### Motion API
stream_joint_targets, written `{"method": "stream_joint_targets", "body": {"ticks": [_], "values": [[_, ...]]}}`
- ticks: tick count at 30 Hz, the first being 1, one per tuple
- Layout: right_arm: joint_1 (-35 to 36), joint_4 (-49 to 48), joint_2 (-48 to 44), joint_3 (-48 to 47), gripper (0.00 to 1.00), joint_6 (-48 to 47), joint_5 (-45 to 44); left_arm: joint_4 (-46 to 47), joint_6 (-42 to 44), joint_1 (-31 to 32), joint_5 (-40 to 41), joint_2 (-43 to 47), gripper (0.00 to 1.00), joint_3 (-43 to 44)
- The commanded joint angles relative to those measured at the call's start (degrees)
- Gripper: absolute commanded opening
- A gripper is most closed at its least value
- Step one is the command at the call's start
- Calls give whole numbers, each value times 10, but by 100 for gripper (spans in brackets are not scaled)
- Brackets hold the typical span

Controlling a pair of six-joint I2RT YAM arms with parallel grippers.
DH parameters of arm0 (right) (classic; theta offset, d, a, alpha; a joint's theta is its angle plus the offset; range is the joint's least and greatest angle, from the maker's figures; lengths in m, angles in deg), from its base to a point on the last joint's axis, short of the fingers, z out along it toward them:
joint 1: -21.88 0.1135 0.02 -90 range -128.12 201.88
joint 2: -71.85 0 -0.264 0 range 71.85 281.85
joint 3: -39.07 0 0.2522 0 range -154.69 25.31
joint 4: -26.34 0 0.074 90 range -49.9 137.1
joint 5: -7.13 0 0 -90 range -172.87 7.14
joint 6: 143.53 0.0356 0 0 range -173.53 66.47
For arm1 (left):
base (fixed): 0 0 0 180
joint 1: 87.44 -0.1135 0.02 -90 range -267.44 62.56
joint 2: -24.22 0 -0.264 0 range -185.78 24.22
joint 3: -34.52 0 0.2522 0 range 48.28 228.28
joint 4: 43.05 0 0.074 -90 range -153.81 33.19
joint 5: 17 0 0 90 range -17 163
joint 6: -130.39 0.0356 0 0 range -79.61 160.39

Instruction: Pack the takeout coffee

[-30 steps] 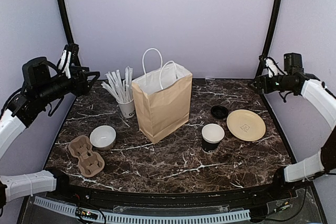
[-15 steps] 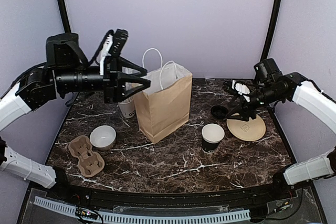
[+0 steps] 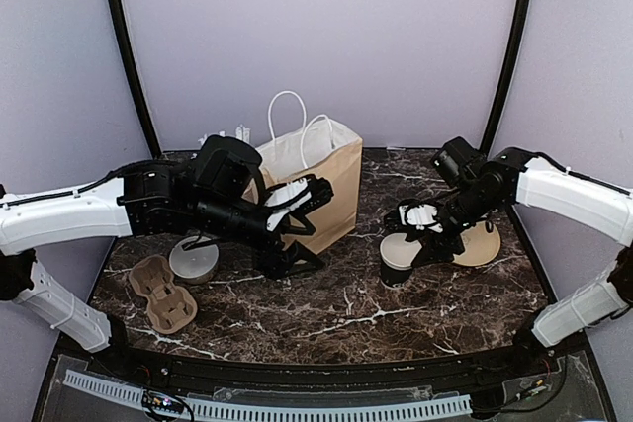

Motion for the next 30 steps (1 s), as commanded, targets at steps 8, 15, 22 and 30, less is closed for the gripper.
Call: {"method": "stream_joint_targets", "body": {"ticks": [8, 15, 22, 30], "values": [[22, -43, 61, 16, 48, -24, -53, 49, -17, 1, 58, -14, 71, -69], [61, -48, 81, 11, 28, -16, -63, 46, -19, 1, 73, -23, 71, -80], [130, -43, 89, -7, 9, 6, -96, 65, -32, 0, 71, 8, 71, -109], [186, -51, 123, -43, 2, 22, -107, 49, -59, -23, 75, 68, 71, -146]]}}
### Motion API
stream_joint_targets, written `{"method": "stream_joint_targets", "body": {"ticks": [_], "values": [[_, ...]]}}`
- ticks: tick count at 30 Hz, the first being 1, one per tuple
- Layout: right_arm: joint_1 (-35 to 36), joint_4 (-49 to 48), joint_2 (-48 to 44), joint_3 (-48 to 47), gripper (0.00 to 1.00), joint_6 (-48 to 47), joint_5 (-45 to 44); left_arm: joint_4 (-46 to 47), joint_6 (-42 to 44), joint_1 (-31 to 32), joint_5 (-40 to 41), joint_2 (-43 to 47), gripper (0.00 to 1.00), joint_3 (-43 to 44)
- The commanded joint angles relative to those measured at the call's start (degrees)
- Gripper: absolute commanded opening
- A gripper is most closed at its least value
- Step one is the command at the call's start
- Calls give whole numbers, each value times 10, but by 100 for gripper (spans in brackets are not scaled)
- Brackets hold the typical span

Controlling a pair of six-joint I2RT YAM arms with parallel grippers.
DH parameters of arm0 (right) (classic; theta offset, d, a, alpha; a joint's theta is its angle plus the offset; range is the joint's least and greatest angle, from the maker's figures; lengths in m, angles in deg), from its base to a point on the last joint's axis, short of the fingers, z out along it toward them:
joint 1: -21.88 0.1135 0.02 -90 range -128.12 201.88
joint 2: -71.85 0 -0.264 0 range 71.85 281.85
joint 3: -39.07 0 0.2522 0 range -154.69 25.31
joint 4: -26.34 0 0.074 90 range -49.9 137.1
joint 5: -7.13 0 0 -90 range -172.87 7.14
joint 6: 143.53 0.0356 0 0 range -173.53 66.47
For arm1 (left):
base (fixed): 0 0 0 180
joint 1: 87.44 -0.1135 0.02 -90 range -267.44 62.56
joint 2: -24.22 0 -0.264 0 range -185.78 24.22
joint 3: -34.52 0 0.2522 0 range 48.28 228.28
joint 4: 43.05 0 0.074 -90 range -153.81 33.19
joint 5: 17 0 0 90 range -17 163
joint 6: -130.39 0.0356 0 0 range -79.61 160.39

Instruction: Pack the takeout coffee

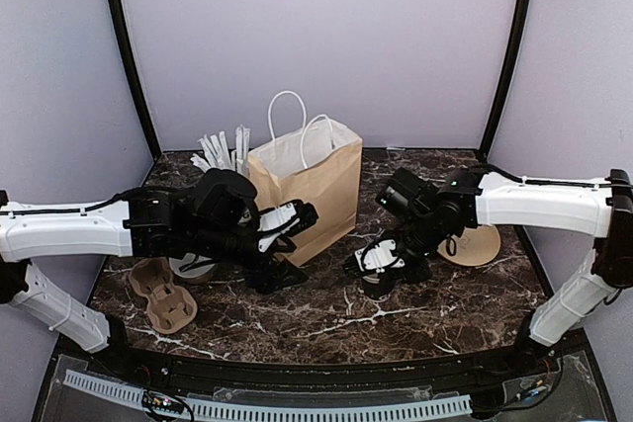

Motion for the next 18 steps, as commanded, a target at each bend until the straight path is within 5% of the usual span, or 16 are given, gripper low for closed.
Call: {"method": "stream_joint_targets", "body": {"ticks": [1, 11, 18], "values": [[22, -11, 29, -33, 2, 12, -14, -1, -22, -21, 3, 61, 71, -31], [59, 5, 49, -54, 3, 18, -26, -6, -36, -28, 3, 91, 71, -41], [61, 18, 42, -60, 19, 24, -31, 1, -34, -28, -3, 72, 72, -41]]}}
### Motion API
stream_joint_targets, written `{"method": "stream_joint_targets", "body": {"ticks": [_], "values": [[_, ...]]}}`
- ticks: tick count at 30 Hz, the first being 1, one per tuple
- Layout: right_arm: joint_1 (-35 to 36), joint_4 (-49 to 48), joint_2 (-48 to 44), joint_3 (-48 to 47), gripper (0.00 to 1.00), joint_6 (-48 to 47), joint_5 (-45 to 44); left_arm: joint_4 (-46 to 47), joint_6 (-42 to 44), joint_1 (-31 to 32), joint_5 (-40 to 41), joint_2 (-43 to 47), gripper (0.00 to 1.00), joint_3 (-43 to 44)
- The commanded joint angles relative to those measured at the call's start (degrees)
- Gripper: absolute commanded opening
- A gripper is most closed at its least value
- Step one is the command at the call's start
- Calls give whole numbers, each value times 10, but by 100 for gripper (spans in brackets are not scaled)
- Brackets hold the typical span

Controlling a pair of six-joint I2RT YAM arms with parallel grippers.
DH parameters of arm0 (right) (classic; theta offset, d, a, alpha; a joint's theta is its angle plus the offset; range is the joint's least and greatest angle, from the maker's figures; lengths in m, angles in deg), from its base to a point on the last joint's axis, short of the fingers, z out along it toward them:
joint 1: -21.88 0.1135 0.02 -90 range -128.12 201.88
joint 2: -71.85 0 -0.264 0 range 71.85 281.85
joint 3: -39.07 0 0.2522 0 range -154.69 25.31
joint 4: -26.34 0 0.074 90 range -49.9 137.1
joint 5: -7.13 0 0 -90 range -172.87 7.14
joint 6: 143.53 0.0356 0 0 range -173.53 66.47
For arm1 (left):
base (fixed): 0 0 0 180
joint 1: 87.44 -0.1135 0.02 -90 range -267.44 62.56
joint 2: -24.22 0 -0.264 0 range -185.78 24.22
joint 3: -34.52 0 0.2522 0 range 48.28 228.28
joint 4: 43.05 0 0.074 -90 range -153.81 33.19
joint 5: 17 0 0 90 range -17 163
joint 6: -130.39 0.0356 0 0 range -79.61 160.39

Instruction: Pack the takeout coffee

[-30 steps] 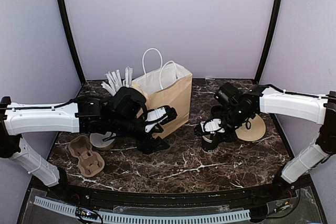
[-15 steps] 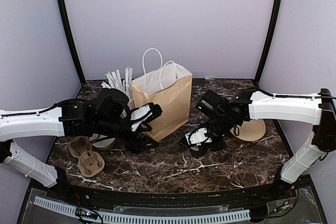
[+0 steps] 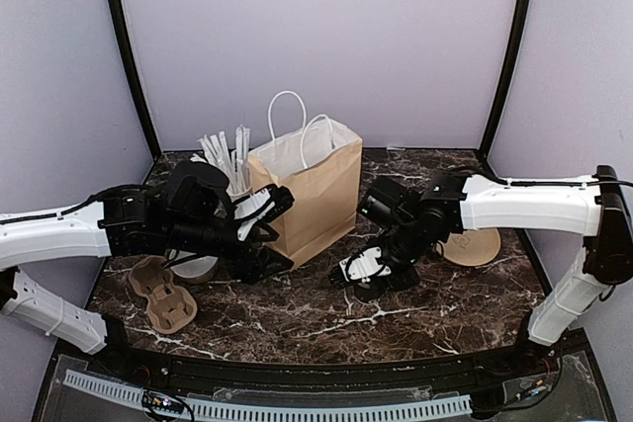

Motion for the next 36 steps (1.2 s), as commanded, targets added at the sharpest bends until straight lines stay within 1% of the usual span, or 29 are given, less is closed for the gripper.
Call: {"method": "stream_joint_targets", "body": {"ticks": [1, 4, 6, 8, 12, 15, 17, 19, 21, 24, 25, 27, 30, 32, 36], "values": [[6, 15, -5, -19, 24, 9, -6, 3, -4, -1, -7, -8, 72, -7], [6, 36, -14, -28, 38, 10, -7, 3, 0, -1, -9, -13, 72, -5], [6, 54, -22, -42, 44, 11, 0, 1, 2, -1, -10, -16, 71, 0], [4, 81, -29, -63, 47, 10, 4, -5, 4, -1, -12, -19, 71, 6], [-31, 132, -51, -116, 47, 9, 17, -10, 9, -1, -21, -19, 71, 13], [-100, 163, -67, -160, 46, 6, 45, -28, 19, -1, -28, -30, 71, 22], [-152, 166, -81, -170, 45, 6, 56, -45, 27, -1, -31, -44, 70, 38], [-216, 143, -91, -157, 45, 10, 66, -58, 33, 0, -34, -59, 70, 48], [-278, 84, -90, -123, 44, 34, 67, -58, 37, 1, -41, -69, 69, 51], [-343, 13, -59, -93, 45, 61, 41, -42, 41, 2, -50, -76, 69, 52], [-360, -13, -42, -87, 46, 76, 23, -42, 42, 3, -51, -77, 69, 56], [-380, -50, -14, -85, 48, 97, 16, -46, 45, 3, -52, -81, 70, 64], [-394, -48, 45, -116, 48, 116, 25, -50, 45, 4, -49, -85, 72, 72], [-395, -43, 87, -140, 50, 131, 25, -53, 43, 4, -47, -90, 73, 76], [-395, -45, 156, -179, 47, 163, 16, -55, 33, 4, -42, -100, 75, 79]]}}
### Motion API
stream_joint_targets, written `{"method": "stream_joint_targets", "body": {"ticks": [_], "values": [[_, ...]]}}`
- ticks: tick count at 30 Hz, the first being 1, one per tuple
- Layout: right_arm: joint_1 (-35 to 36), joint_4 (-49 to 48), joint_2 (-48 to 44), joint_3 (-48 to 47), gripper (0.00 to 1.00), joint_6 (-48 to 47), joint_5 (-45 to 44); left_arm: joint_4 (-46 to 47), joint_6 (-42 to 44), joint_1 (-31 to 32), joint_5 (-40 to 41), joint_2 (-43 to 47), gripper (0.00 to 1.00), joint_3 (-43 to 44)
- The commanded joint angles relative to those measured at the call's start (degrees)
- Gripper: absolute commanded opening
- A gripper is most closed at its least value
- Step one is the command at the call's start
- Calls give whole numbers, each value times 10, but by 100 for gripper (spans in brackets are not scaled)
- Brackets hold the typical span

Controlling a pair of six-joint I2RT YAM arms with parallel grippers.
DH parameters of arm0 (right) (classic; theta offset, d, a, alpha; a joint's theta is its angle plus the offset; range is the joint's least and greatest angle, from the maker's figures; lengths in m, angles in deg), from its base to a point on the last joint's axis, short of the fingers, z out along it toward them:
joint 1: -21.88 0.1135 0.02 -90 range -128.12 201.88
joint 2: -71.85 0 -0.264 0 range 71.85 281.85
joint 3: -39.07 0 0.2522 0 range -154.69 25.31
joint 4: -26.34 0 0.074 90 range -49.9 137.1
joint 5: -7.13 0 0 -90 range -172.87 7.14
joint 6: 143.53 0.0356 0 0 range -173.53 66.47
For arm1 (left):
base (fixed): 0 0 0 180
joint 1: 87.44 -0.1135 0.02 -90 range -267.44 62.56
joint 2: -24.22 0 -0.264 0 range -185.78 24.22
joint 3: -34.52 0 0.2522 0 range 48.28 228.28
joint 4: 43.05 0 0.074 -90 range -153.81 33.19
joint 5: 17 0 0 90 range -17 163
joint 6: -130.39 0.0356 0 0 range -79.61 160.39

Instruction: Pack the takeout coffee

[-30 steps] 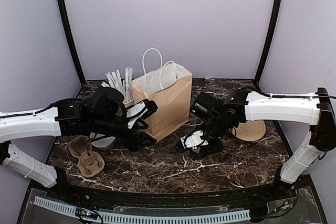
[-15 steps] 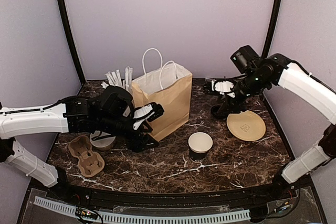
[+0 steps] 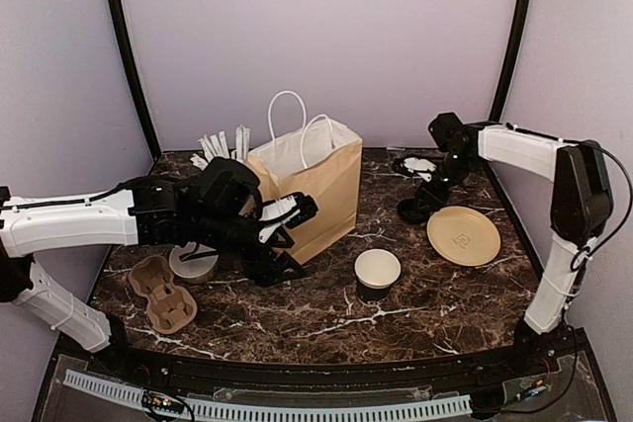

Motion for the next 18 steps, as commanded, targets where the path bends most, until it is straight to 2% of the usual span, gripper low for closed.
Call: {"method": "stream_joint_targets", "body": {"ticks": [1, 5, 14, 18], "values": [[0, -30, 56, -54, 46, 57, -16, -10, -6, 3, -2, -11, 76, 14], [0, -37, 104, -86, 40, 74, -40, -7, -12, 3, -8, -14, 77, 15], [22, -24, 136, -89, 38, 54, -48, -5, -8, 3, 5, -23, 79, 13], [27, -10, 153, -93, 31, 53, -54, -4, -3, 3, 1, -30, 77, 14]]}}
